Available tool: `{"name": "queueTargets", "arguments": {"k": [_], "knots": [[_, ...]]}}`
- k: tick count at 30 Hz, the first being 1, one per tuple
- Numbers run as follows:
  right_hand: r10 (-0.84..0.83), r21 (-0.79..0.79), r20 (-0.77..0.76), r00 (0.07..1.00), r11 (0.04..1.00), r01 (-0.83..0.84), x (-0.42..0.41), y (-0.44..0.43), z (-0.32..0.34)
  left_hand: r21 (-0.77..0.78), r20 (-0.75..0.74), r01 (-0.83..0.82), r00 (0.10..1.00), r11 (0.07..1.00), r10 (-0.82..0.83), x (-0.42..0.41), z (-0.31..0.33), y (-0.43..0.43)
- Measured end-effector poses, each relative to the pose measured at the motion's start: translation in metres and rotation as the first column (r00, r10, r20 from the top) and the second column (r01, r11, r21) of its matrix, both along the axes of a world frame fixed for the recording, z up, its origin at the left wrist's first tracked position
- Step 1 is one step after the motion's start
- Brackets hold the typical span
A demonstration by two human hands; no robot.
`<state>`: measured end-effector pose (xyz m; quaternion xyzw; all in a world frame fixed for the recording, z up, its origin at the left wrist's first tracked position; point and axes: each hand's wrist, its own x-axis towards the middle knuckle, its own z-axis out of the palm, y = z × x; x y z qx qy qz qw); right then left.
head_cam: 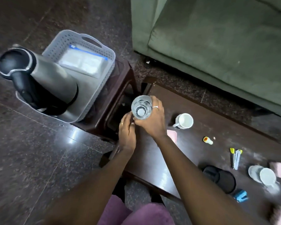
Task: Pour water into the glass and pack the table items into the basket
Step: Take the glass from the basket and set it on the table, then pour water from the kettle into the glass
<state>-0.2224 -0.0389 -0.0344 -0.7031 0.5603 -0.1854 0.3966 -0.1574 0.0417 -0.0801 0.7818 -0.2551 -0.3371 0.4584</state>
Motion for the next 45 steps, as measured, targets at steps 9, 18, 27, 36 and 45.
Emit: {"name": "queueTargets", "arguments": {"k": [9, 18, 27, 36, 45], "knots": [[0.032, 0.169, -0.086, 0.996, 0.985, -0.017, -0.062, 0.007, -0.075, 0.186, -0.027, 0.284, 0.959, 0.941, -0.284, -0.037, -0.046, 0.008], [0.038, 0.185, -0.105, 0.994, 0.983, -0.018, -0.067, 0.010, -0.100, 0.287, 0.066, 0.358, 0.918, 0.888, -0.392, -0.040, -0.066, 0.003], [0.079, 0.192, -0.158, 0.984, 0.980, -0.048, -0.069, 0.008, -0.102, 0.317, 0.047, 0.371, 0.913, 0.873, -0.405, -0.037, -0.071, 0.001], [0.142, 0.015, -0.307, 0.941, 0.989, -0.145, -0.065, 0.016, -0.077, 0.253, 0.049, 0.223, 0.969, 0.941, -0.242, -0.024, -0.039, 0.008], [0.347, -0.073, -0.203, 0.915, 0.927, -0.368, 0.036, 0.029, -0.030, 0.146, 0.209, -0.108, 0.975, 0.983, 0.076, 0.057, 0.002, 0.045]]}}
